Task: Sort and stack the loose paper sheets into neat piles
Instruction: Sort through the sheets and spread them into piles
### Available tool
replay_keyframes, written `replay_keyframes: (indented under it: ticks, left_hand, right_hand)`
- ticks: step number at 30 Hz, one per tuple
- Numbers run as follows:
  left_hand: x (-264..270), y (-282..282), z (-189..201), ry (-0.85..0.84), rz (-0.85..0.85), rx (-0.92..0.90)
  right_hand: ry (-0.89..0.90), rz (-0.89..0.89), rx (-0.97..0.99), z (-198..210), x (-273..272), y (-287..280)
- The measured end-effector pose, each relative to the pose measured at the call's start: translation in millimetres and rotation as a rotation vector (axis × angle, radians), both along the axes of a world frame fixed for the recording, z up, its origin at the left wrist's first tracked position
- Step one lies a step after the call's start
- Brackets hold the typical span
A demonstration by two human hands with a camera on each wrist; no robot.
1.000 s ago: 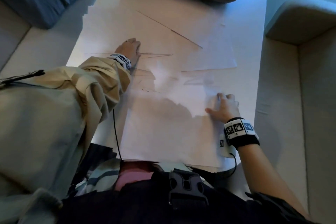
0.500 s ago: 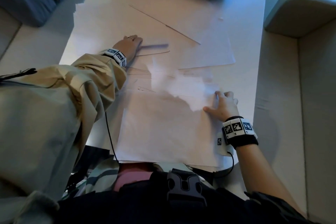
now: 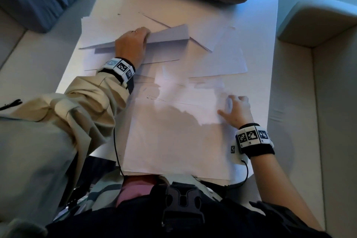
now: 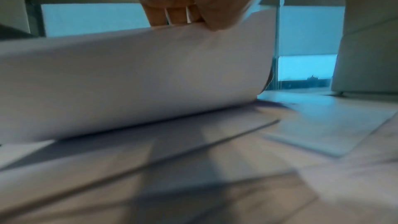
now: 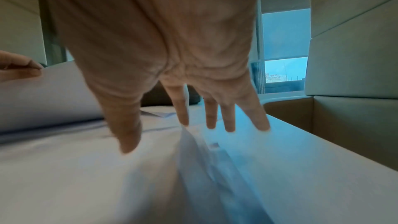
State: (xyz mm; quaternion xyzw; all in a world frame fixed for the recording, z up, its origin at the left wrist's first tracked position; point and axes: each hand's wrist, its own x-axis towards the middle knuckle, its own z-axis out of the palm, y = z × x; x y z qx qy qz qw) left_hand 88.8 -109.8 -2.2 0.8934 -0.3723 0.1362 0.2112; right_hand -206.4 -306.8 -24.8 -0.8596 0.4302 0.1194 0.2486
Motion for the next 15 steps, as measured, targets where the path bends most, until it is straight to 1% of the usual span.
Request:
replay_keyframes:
  ticks: [3, 5, 8, 10, 11, 13, 15]
  left_hand:
    - [-11.5, 0.1, 16.2, -0.131, -0.141, -0.153]
    - [-22.3, -0.7, 28.0, -0.169, -0.234, -0.231]
    - [-39.9, -2.4, 43.1, -0.194, -0.355, -0.318]
    - [-49.9, -4.7, 51.4, -0.183, -0.425, -0.368]
    - [-53.3, -6.0, 55.2, -0.177, -0.441, -0.383]
    - [-56.5, -6.2, 60.8, -0.137, -0.416, -0.398]
    - [-55.2, -1.9, 64.0, -0.091, -0.363, -0.385]
  right_hand:
    - [-0.269, 0.016, -0.031, 17.9, 15.7, -2.0]
    - [-0.42, 0.044, -0.043, 34.8, 30.1, -0.6]
    - [-0.578, 0.115, -0.052, 54.5, 50.3, 4.4]
    - [-0.643, 0.11, -0.003, 64.3, 61.0, 7.9]
    - [-0.67, 0.094, 0.028, 69.8, 64.8, 11.2]
    - [-0.758, 0.111, 0.072, 75.1, 68.2, 16.1]
    - [-0.832, 0.126, 0.028, 79.6, 66.0, 18.2]
